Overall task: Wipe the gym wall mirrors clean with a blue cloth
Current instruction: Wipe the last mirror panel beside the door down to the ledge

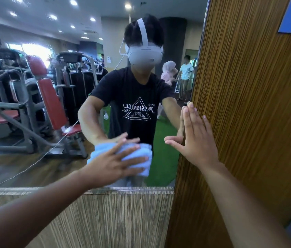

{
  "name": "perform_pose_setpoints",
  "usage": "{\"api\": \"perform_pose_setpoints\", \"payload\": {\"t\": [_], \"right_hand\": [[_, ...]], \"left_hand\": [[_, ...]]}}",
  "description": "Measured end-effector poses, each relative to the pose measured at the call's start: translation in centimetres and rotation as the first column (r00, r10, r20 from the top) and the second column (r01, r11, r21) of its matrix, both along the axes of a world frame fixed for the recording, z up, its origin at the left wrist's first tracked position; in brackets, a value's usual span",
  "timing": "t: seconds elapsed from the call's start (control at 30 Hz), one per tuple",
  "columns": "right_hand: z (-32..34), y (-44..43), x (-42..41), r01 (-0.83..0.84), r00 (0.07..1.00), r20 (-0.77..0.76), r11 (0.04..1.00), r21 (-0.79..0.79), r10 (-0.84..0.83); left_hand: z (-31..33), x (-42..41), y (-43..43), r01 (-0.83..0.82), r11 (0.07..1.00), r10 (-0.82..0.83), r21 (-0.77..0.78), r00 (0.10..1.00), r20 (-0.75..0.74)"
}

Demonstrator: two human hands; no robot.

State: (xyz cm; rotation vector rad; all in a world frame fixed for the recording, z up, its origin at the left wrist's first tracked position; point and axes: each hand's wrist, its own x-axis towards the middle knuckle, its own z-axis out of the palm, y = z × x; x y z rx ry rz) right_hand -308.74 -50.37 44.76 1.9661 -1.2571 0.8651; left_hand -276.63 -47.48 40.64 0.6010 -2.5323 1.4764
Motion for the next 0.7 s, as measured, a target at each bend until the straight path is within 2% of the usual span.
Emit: {"api": "perform_pose_setpoints", "payload": {"t": [0.13,0.23,0.3,0.37,0.5,0.63,0.7], "right_hand": [[-0.1,0.0,0.1,0.017,1.000,-0.004,1.000,0.016,-0.017],[0.0,0.2,0.2,0.021,1.000,-0.002,1.000,0.003,-0.021],[0.0,0.3,0.2,0.019,1.000,0.002,1.000,0.013,-0.019],[0.0,0.4,0.2,0.024,1.000,0.001,1.000,0.020,-0.024],[0.2,0.4,0.2,0.042,0.999,-0.009,0.999,0.024,-0.041],[0.2,0.5,0.2,0.055,0.998,-0.004,0.998,0.030,-0.055],[0.1,0.5,0.1,0.071,0.997,-0.013,0.997,0.015,-0.071]], "left_hand": [[5.1,-1.7,-0.5,0.009,0.998,-0.024,-0.055,0.958,-0.284],[3.6,-4.4,-0.6,0.051,0.997,-0.074,-0.066,0.900,-0.429],[0.9,-5.4,-0.7,0.051,0.996,-0.081,-0.075,0.881,-0.466],[-2.4,-6.1,-0.7,0.046,0.998,-0.059,-0.041,0.895,-0.442],[-8.6,-6.7,0.0,0.029,0.997,-0.009,0.072,0.965,-0.261],[-10.1,-6.5,0.1,0.013,0.994,0.007,0.109,0.983,-0.184],[-9.9,-5.7,0.0,0.019,0.994,-0.009,0.111,0.996,-0.090]]}}
